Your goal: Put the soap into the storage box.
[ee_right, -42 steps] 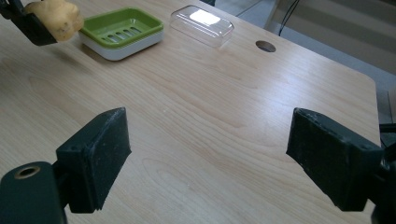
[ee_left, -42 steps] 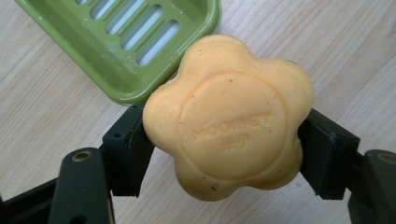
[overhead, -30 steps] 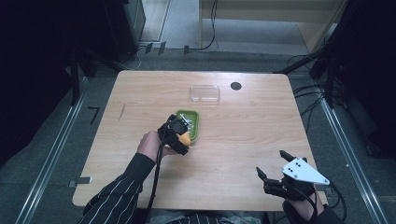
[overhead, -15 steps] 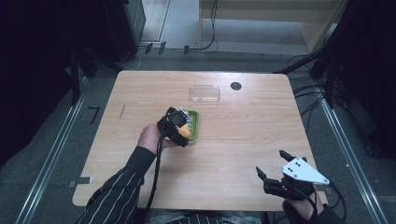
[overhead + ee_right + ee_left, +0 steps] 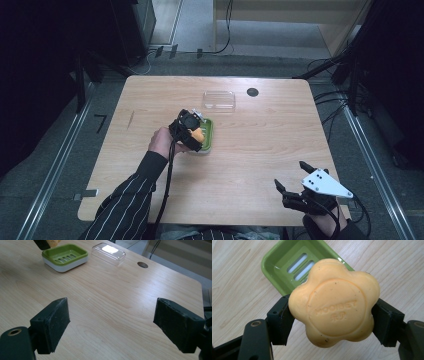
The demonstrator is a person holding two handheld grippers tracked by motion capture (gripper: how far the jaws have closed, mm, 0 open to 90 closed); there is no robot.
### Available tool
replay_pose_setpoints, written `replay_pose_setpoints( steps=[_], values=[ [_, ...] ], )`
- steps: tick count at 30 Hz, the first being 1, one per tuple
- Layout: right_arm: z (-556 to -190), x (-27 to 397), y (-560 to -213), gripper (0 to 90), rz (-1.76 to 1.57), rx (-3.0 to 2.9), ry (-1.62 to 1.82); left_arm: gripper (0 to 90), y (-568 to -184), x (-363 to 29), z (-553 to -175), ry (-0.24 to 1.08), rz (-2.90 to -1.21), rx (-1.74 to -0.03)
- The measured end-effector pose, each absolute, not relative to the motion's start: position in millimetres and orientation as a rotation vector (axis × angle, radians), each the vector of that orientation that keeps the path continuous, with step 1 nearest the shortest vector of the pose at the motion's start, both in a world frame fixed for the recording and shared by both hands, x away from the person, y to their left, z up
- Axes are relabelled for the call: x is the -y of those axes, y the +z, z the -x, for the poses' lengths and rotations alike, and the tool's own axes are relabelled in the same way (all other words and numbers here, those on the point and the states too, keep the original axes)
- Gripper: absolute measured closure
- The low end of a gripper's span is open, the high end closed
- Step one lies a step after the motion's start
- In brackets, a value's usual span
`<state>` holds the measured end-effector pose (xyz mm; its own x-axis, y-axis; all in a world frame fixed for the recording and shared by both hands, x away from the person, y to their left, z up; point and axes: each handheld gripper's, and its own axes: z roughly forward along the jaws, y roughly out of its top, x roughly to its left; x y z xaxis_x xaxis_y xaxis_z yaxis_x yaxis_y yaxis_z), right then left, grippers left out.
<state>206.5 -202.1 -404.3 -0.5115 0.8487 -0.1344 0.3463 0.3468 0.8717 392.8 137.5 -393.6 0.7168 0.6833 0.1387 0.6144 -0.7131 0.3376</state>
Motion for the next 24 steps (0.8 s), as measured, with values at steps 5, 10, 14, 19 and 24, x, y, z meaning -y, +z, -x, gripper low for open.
replay_pose_setpoints(
  steps=[5, 10, 14, 19, 24],
  values=[
    [-206.4, 202.1, -404.3, 13.6, -1.039, -2.021, 1.104, 28.1, -393.1, -133.5, -397.0, 0.371, -2.658, -1.021],
    [-206.5, 202.1, -404.4, 13.6, -1.039, -2.023, 1.104, 28.1, -393.8, -130.1, -402.6, 0.366, -2.662, -1.019],
    [-206.6, 202.0, -404.4, 13.6, -1.039, -2.024, 1.103, 28.1, -395.5, -129.7, -407.5, 0.362, -2.677, -1.014],
    [-206.4, 202.0, -404.4, 13.6, -1.04, -2.025, 1.103, 28.1, -396.9, -130.1, -412.5, 0.352, -2.673, -1.027],
    [-206.3, 202.1, -404.3, 13.6, -1.039, -2.025, 1.103, 28.1, -399.3, -128.9, -416.1, 0.346, -2.693, -1.024]
  ],
)
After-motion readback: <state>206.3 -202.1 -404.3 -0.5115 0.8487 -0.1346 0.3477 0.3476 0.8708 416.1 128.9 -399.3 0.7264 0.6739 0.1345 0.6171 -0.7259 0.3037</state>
